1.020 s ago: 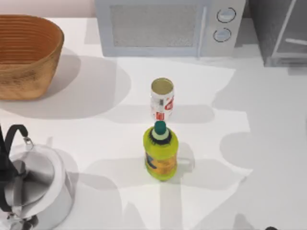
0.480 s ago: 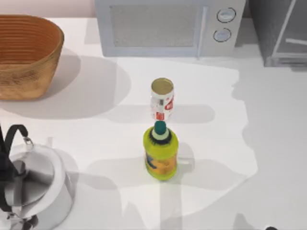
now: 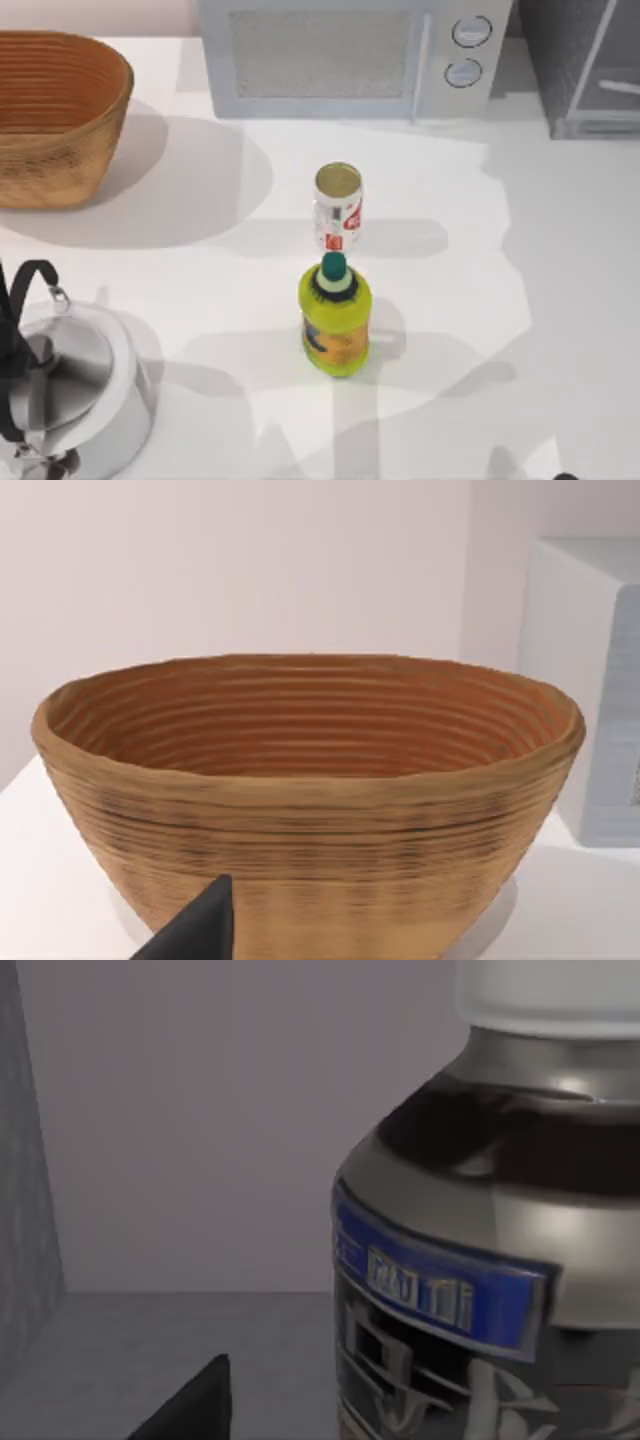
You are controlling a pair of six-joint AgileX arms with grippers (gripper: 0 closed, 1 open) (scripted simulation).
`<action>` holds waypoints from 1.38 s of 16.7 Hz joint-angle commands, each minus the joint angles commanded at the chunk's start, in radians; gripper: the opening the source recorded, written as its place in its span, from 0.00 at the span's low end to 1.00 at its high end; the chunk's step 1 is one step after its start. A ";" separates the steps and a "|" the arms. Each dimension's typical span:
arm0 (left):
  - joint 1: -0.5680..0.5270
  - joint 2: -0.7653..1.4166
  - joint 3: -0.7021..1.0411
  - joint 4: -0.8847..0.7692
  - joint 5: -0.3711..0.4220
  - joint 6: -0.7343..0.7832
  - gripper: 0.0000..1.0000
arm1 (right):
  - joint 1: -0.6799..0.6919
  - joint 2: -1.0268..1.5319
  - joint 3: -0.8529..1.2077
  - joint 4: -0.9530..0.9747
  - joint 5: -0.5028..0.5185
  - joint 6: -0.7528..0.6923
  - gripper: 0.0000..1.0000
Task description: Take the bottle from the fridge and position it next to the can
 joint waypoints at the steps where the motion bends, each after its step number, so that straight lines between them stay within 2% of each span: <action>1: 0.000 0.000 0.000 0.000 0.000 0.000 1.00 | 0.003 0.019 0.036 -0.017 0.003 0.000 1.00; 4: 0.000 0.000 0.000 0.000 0.000 0.000 1.00 | 0.011 0.062 0.117 -0.055 0.011 -0.001 1.00; 9: 0.000 0.000 0.000 0.000 0.000 0.000 1.00 | 0.012 0.067 0.127 -0.061 0.013 -0.001 1.00; 22: 0.000 0.000 0.000 0.000 0.000 0.000 1.00 | 0.012 0.067 0.127 -0.061 0.013 -0.001 0.02; 23: 0.000 0.000 0.000 0.000 0.000 0.000 1.00 | 0.012 0.067 0.127 -0.061 0.013 -0.001 0.00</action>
